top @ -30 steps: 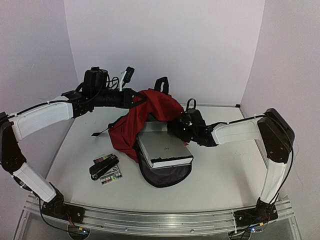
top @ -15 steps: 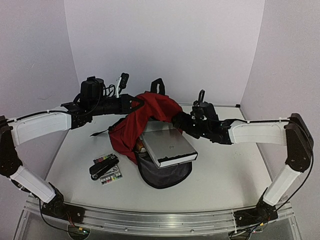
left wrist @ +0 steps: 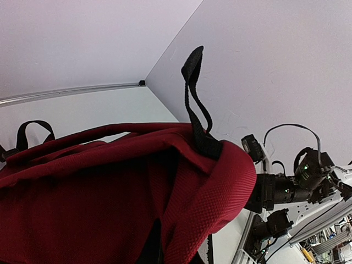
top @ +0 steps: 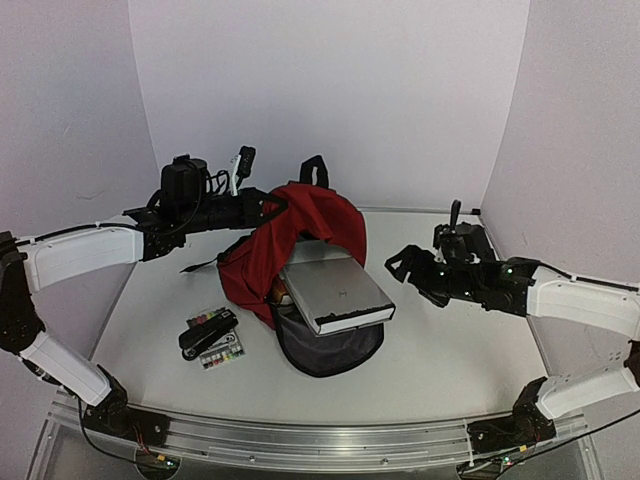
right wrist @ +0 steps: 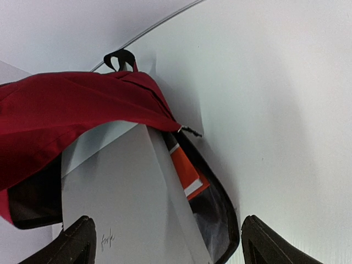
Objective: Pack the student bag
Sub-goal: Place the book in the student bag.
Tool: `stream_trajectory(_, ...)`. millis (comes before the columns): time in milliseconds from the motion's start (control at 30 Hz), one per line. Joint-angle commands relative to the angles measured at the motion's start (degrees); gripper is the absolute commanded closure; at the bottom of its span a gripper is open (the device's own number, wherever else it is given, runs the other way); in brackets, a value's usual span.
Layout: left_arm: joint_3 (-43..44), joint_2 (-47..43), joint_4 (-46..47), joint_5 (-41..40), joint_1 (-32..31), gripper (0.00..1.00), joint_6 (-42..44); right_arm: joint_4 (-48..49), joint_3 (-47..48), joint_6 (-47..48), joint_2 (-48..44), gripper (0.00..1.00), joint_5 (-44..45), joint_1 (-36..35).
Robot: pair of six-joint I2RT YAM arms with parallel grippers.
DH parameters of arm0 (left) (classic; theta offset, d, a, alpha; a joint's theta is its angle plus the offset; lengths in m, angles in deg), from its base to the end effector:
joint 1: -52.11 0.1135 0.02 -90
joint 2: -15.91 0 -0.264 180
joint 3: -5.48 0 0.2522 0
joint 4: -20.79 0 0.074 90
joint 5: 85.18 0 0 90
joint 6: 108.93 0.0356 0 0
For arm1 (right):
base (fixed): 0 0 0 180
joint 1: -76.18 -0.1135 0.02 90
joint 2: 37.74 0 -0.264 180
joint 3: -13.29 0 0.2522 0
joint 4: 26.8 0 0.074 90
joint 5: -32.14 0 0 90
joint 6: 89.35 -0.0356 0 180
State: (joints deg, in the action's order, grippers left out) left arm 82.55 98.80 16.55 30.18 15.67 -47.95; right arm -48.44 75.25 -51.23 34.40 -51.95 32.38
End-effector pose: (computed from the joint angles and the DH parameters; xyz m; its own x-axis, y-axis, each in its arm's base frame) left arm 0.2667 -0.2159 0.3314 -0.5478 -0.1404 -0.8247 0.6979 0.4670 -0.5431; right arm 0.2048 0.1913 0.2625 -0.7269 0.3872 -0.5672 -0.0866 0.7677 0.6350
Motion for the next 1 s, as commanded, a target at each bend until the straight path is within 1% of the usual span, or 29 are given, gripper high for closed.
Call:
stream_trajectory(0, 1.86, -1.68, 1.58, -1.42, 0.66, 1.00, 0.53, -3.44, -6.63, -10.00, -5.50, 0.13, -9.35, -0.40)
stream_trajectory(67, 2.62, -1.69, 1.03, -1.16, 0.66, 1.00, 1.07, -2.40, -8.82, -12.71, -7.07, 0.13, -13.02, -1.20)
stream_trajectory(167, 3.53, -1.41, 0.33, -0.56, 0.67, 1.00, 1.49, 1.12, -10.64, -15.87, -8.67, 0.14, -16.08, -2.76)
stream_trajectory(333, 4.26, -1.31, -0.20, 0.17, 0.63, 1.00, 1.77, 4.49, -11.97, -18.86, -8.94, 0.18, -17.34, -4.67)
stream_trajectory(400, 4.45, -1.31, -0.14, 1.06, 0.67, 1.00, 1.93, 6.85, -12.95, -19.77, -7.85, 0.19, -17.80, -4.96)
stream_trajectory(500, 4.62, -1.39, 0.00, 3.07, 0.63, 1.00, 2.26, 14.48, -14.15, -21.23, -5.17, 0.20, -18.87, -5.36)
stream_trajectory(567, 4.88, -1.46, 0.07, 4.30, 0.64, 1.00, 2.63, 17.67, -13.72, -21.59, -2.67, 0.20, -19.15, -5.70)
stream_trajectory(667, 5.68, -1.48, -0.75, 5.11, 0.67, 1.00, 3.26, 19.84, -12.01, -21.69, 1.06, 0.20, -19.17, -7.25)
stream_trajectory(767, 6.66, -1.64, -1.92, 6.19, 0.62, 1.00, 4.14, 20.04, -9.79, -21.51, 4.48, 0.21, -18.05, -8.87)
stream_trajectory(833, 6.82, -1.83, -2.01, 8.00, 0.61, 1.00, 4.67, 20.51, -9.01, -21.37, 5.78, 0.24, -16.30, -9.61)
stream_trajectory(900, 6.88, -2.03, -2.35, 10.30, 0.60, 1.00, 5.49, 20.93, -8.10, -20.72, 6.89, 0.30, -13.18, -9.63)
stream_trajectory(967, 6.88, -2.47, -3.09, 12.54, 0.56, 1.00, 6.29, 20.97, -6.41, -19.10, 8.23, 0.38, -10.57, -9.64)
